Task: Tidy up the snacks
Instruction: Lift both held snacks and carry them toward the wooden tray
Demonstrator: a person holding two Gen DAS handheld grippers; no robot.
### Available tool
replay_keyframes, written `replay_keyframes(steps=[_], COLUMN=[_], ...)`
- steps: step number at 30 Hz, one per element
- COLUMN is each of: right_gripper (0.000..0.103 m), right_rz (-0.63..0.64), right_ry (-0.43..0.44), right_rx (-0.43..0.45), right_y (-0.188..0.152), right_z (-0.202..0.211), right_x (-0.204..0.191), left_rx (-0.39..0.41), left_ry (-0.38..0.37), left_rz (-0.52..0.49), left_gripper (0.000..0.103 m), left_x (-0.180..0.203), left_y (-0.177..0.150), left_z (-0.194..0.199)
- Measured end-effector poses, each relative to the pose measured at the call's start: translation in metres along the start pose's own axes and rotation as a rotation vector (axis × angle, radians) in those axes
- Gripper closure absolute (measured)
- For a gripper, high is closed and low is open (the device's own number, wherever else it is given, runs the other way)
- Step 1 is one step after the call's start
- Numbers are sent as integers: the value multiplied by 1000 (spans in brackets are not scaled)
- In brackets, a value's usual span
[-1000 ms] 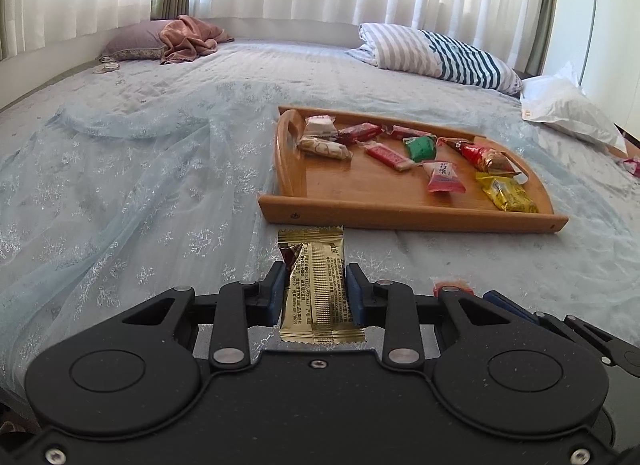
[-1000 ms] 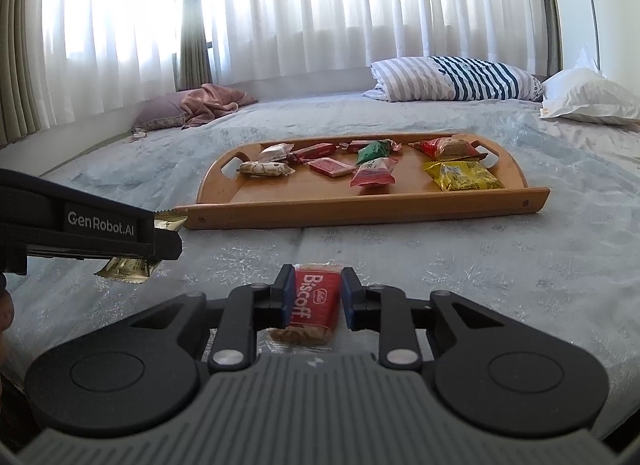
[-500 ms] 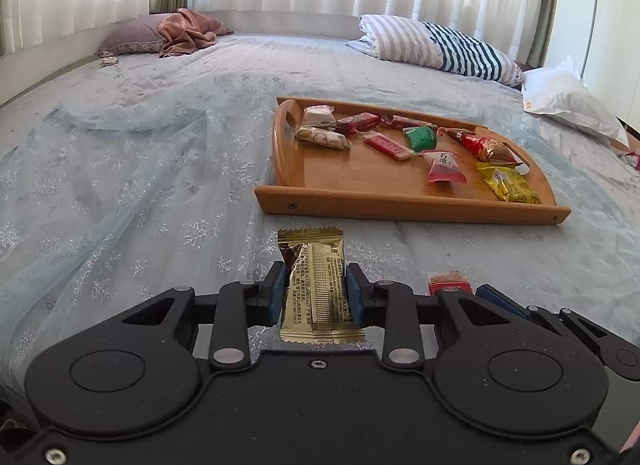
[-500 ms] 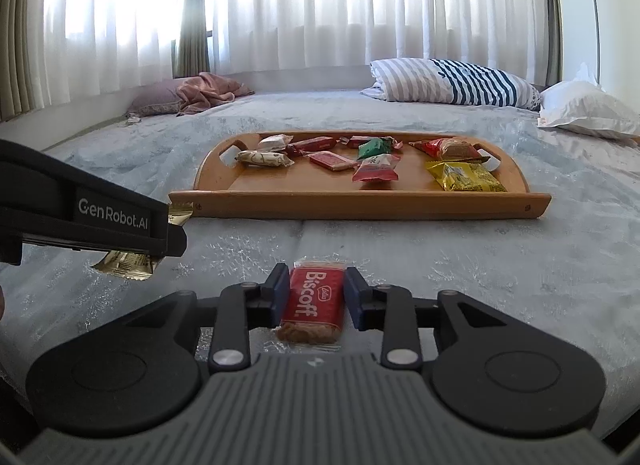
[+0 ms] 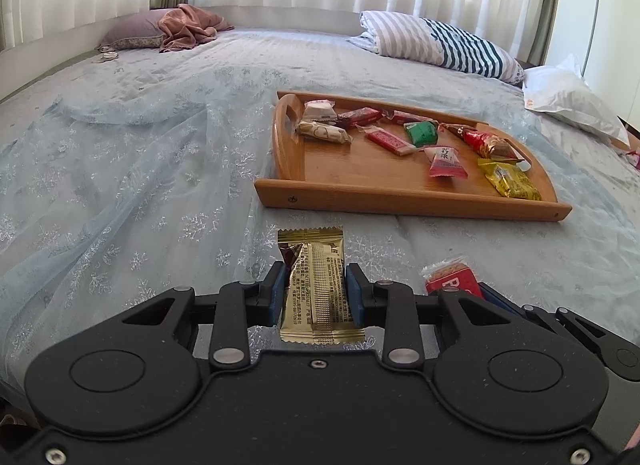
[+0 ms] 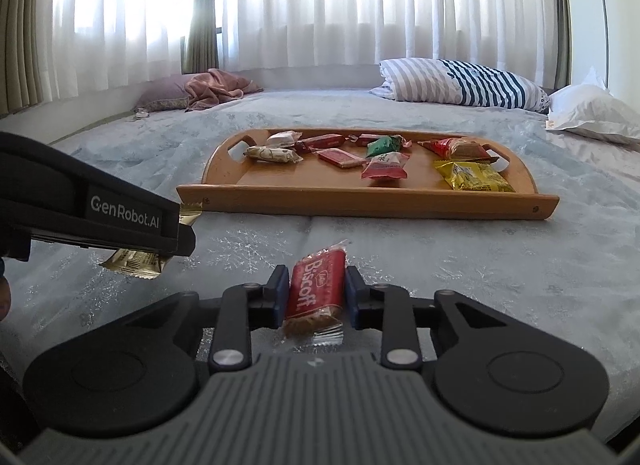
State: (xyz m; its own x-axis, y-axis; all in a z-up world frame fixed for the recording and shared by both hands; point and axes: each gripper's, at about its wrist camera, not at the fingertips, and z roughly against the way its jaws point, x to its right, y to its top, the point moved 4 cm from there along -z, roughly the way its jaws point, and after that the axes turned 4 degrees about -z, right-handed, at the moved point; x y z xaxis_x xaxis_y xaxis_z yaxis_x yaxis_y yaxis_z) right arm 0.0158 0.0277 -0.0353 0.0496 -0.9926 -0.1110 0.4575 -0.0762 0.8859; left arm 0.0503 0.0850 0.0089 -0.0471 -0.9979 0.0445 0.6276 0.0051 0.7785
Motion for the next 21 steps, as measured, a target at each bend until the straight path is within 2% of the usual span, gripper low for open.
replay_keyframes(steps=[2, 6, 8, 9, 12, 21], right_gripper=[79, 81, 67, 56, 51, 42], right_rz=[-6, -5, 5, 11, 18, 30], right_ry=[4, 9, -15, -25, -50, -40], right_rx=[7, 15, 21, 23, 32, 5], right_y=[3, 6, 6, 5, 4, -1], right_z=[2, 3, 3, 3, 4, -5], right_x=[1, 3, 4, 4, 7, -3], left_rx=[2, 6, 7, 7, 5, 1], left_ry=[-2, -3, -5, -5, -5, -6], left_rz=[0, -1, -1, -1, -1, 1], left_gripper=[73, 73, 72, 73, 73, 73], left_x=[0, 1, 1, 1, 1, 1], left_y=[1, 2, 2, 2, 2, 2], left_z=[0, 0, 1, 1, 1, 0])
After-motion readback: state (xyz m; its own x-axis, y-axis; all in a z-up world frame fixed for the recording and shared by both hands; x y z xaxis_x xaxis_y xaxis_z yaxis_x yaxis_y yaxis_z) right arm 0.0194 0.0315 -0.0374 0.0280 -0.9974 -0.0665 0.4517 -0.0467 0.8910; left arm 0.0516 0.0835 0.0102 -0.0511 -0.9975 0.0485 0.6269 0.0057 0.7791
